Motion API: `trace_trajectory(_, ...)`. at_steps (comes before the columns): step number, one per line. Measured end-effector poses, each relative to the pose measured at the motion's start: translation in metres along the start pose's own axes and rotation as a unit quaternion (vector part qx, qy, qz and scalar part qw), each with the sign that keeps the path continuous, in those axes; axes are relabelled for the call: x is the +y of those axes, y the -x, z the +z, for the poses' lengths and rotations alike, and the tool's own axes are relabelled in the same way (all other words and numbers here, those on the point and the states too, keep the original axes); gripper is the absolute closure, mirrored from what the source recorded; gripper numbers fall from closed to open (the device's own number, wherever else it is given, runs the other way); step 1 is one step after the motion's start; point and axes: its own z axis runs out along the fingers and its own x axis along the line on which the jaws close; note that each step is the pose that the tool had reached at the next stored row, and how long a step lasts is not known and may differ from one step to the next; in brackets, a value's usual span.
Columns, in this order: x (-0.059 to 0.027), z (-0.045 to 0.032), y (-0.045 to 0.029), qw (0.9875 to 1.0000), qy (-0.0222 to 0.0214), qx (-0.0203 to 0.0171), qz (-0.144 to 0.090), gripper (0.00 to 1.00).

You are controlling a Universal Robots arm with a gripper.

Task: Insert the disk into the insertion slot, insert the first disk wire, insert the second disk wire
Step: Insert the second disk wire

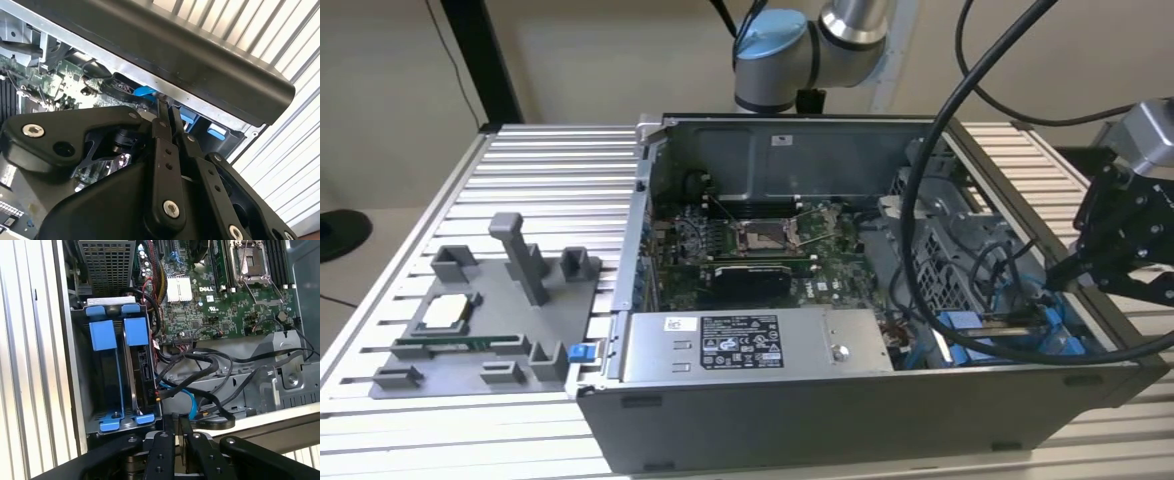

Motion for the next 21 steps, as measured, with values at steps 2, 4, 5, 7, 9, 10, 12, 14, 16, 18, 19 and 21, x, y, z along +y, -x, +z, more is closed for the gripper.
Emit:
trace_trajectory(2,0.0,-0.0001,0.0,1.0,0.0,0.0,0.0,1.0)
trace_trajectory(4,0.0,-0.0001,0.0,1.0,0.0,0.0,0.0,1.0)
trace_trajectory(5,0.0,0.0,0.0,1.0,0.0,0.0,0.0,1.0)
trace_trajectory(7,0.0,-0.0001,0.0,1.0,0.0,-0.0001,0.0,1.0)
trace_trajectory(9,0.0003,-0.0018,0.0003,1.0,0.0,0.0,0.0,1.0)
trace_trajectory(10,0.0008,-0.0037,0.0007,1.0,0.0,-0.0002,0.0,1.0)
trace_trajectory(12,0.0022,-0.0079,0.0015,1.0,0.0,-0.0001,0.0,1.0)
trace_trajectory(14,0.0042,-0.012,0.0023,1.0,0.0,0.0,0.0,1.0)
trace_trajectory(16,0.0062,-0.0145,0.0026,1.0,0.0,0.0,0.0,1.0)
trace_trajectory(18,0.0084,-0.0171,0.003,1.0,0.0,-0.0001,0.0,1.0)
trace_trajectory(19,0.0096,-0.0187,0.0032,1.0,0.0,0.0,0.0,1.0)
trace_trajectory(21,0.0121,-0.0211,0.0034,1.0,0.0,-0.0001,0.0,1.0)
